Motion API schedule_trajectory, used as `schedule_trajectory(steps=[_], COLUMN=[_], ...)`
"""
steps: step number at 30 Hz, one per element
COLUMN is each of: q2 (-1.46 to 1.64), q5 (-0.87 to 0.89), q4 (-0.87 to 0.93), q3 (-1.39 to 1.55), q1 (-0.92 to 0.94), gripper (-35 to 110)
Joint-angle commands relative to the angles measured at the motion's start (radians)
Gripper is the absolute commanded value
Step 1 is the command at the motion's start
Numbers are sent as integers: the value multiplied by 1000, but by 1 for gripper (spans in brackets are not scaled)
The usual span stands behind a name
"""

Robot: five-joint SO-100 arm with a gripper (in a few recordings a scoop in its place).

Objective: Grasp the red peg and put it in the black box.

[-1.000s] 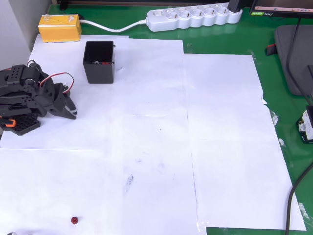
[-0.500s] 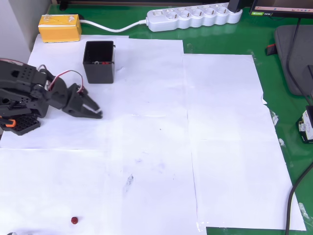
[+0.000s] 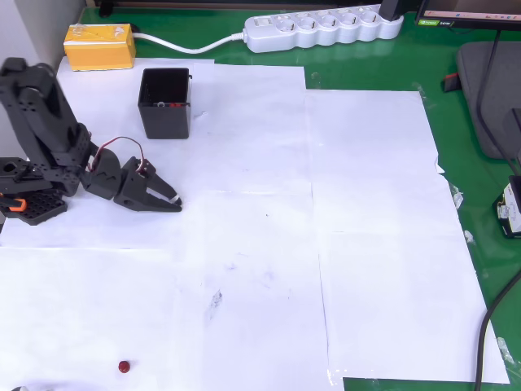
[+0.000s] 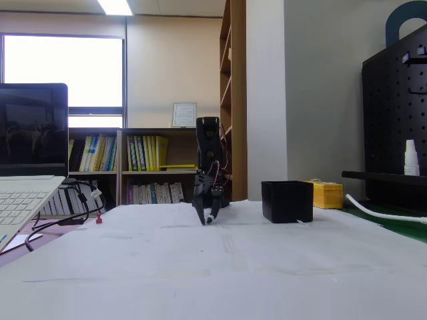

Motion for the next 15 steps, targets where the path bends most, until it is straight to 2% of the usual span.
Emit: schedule_trajectory(steps=[1, 4, 8, 15], q2=[149, 305, 405, 551], q5=[12, 8, 29, 66], q4=[-101, -209, -239, -442], q3=[107, 230, 368, 423], q1=[9, 17, 12, 11], gripper=[0, 0, 0, 1])
